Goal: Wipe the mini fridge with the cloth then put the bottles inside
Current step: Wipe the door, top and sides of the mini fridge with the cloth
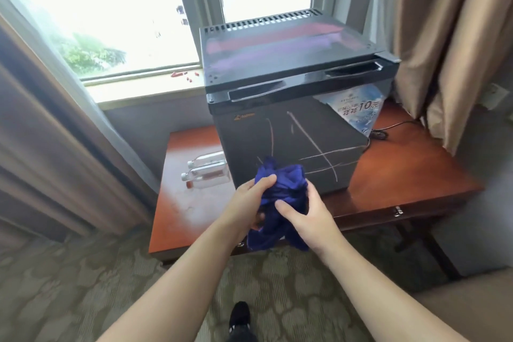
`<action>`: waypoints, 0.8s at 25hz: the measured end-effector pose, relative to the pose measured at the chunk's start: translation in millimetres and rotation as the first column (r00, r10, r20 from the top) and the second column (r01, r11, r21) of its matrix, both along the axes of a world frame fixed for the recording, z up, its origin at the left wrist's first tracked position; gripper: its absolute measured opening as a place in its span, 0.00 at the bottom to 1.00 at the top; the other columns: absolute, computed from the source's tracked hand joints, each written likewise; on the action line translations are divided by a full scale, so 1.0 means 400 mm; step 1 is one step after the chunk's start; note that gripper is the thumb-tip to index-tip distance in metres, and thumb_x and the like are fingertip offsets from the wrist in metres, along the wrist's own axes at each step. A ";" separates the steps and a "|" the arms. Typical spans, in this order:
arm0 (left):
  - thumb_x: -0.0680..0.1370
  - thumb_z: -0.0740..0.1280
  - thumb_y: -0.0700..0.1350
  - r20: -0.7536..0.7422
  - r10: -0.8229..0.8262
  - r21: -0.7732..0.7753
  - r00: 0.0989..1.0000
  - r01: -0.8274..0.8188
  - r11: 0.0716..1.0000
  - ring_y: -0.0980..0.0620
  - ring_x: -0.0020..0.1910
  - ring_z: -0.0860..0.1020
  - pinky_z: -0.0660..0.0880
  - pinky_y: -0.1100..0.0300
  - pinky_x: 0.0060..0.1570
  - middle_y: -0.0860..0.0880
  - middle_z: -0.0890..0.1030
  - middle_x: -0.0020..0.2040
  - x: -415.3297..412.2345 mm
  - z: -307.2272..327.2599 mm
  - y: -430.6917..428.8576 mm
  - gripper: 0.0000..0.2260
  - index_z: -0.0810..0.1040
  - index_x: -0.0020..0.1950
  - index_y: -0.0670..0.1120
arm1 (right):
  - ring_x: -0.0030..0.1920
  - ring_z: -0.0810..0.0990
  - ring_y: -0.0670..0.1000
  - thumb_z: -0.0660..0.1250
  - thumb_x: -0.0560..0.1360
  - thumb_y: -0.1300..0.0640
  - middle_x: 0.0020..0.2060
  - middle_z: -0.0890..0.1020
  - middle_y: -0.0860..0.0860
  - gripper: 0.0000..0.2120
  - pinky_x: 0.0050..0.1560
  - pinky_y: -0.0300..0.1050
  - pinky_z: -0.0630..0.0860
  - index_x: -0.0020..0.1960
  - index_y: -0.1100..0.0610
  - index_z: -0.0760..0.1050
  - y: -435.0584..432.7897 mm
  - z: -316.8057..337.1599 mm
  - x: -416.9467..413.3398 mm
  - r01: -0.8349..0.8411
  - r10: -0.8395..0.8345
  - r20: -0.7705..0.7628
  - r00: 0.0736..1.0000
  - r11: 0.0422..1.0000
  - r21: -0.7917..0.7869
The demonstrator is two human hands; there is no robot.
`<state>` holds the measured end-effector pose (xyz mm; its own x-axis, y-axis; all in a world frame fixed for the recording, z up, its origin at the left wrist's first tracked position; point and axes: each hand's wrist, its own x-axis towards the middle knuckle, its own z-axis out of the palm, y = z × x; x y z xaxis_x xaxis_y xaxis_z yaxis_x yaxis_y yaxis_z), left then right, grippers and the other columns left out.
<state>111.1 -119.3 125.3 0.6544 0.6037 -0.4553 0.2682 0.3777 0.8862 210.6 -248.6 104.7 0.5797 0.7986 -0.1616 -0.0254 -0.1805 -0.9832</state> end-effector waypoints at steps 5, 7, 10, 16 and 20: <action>0.84 0.54 0.60 0.090 -0.095 0.049 0.991 0.091 0.995 0.53 0.42 0.82 0.77 0.58 0.42 0.53 0.86 0.48 0.075 0.098 0.025 0.21 0.82 0.63 0.51 | 0.63 0.79 0.45 0.74 0.66 0.38 0.62 0.80 0.45 0.32 0.66 0.52 0.75 0.68 0.42 0.72 0.058 0.082 0.062 0.251 -0.265 0.149 0.953 0.962 0.104; 0.85 0.58 0.51 0.122 -0.101 0.144 0.987 0.083 0.986 0.50 0.46 0.81 0.77 0.55 0.45 0.49 0.85 0.50 0.090 0.139 0.049 0.13 0.81 0.62 0.52 | 0.63 0.76 0.43 0.75 0.67 0.40 0.64 0.76 0.47 0.34 0.65 0.40 0.72 0.70 0.44 0.70 0.098 0.129 0.074 0.372 -0.401 0.268 0.876 0.915 0.156; 0.84 0.62 0.45 0.204 -0.123 0.288 0.971 0.061 0.956 0.49 0.50 0.82 0.79 0.56 0.44 0.43 0.83 0.60 0.095 0.164 0.096 0.14 0.75 0.70 0.49 | 0.57 0.74 0.41 0.78 0.68 0.46 0.60 0.74 0.49 0.26 0.58 0.27 0.69 0.63 0.47 0.72 0.160 0.197 0.095 0.513 -0.614 0.361 0.702 0.787 0.342; 0.82 0.63 0.51 0.255 -0.092 0.283 0.963 0.016 0.959 0.59 0.53 0.83 0.82 0.56 0.51 0.60 0.84 0.56 0.077 0.102 0.130 0.12 0.75 0.65 0.61 | 0.52 0.73 0.37 0.76 0.71 0.53 0.55 0.73 0.48 0.14 0.61 0.30 0.68 0.54 0.51 0.76 0.251 0.144 0.096 0.473 -0.588 0.418 0.692 0.808 0.353; 0.85 0.62 0.49 0.168 -0.033 0.266 0.985 -0.013 0.964 0.62 0.54 0.82 0.82 0.63 0.46 0.67 0.83 0.52 0.106 0.061 0.102 0.10 0.73 0.57 0.66 | 0.54 0.75 0.46 0.74 0.73 0.59 0.54 0.74 0.51 0.11 0.62 0.41 0.71 0.51 0.54 0.75 0.266 0.068 0.139 0.507 -0.577 0.318 0.752 0.815 0.281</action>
